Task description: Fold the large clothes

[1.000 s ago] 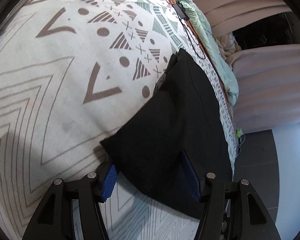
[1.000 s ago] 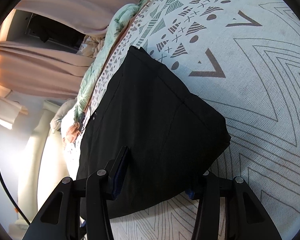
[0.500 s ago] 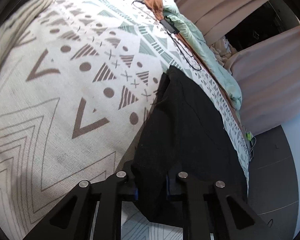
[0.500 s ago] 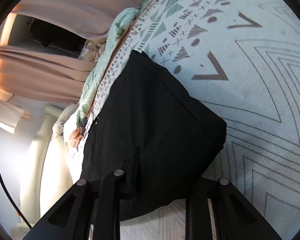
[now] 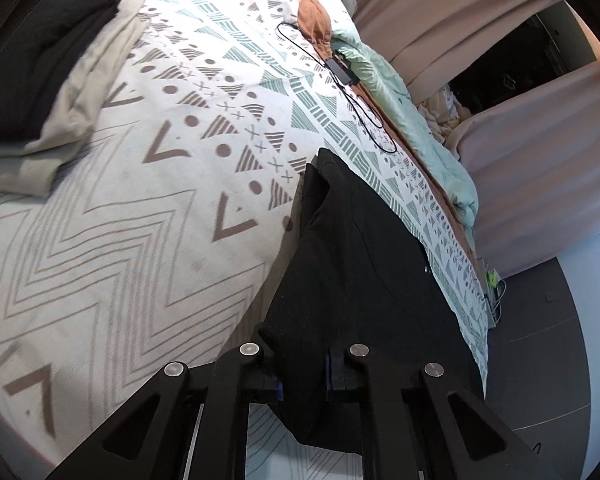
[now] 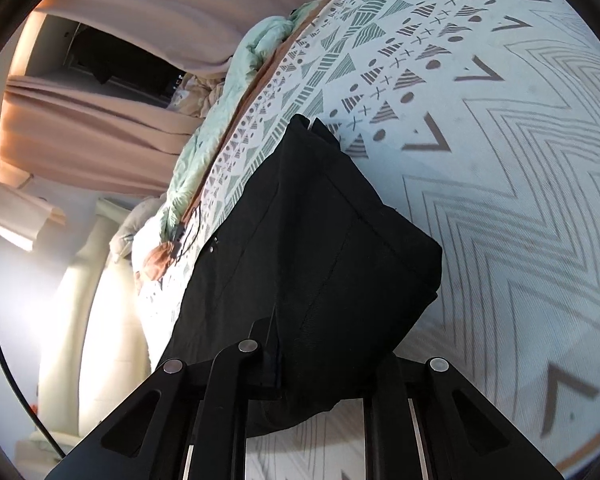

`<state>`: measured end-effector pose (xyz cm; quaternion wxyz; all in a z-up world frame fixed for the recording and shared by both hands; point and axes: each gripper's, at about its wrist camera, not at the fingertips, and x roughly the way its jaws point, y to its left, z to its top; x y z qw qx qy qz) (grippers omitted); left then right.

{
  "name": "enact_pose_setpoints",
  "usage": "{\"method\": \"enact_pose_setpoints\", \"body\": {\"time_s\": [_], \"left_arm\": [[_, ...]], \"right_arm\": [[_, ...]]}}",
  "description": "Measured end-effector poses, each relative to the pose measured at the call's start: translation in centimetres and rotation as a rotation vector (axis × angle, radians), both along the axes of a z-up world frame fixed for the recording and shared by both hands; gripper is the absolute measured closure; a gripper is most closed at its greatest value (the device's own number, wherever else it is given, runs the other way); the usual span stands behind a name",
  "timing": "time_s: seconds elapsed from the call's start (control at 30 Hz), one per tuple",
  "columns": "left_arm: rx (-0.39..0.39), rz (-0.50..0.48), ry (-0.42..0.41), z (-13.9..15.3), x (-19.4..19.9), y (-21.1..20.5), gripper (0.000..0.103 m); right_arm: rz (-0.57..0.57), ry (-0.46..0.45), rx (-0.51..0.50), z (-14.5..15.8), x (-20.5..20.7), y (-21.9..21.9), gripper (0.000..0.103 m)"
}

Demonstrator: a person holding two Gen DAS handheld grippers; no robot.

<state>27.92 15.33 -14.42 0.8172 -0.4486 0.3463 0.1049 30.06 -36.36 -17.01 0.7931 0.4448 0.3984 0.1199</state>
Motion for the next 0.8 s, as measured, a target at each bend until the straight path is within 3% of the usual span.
{"method": "enact_pose_setpoints", "body": {"time_s": [0.5,0.8], "left_arm": [[-0.029,0.027,-0.026,1.0,-8.3,0.9,0.090],[-0.058,0.029,-0.034,0.5,-10.4,2.0,0.090]], "right_arm": [[0.054,-0.006,-0.018,1.3,-5.9,1.5,0.087],[0.078,-0.010,-0.049,1.8,-8.0,3.1,0.087]]}}
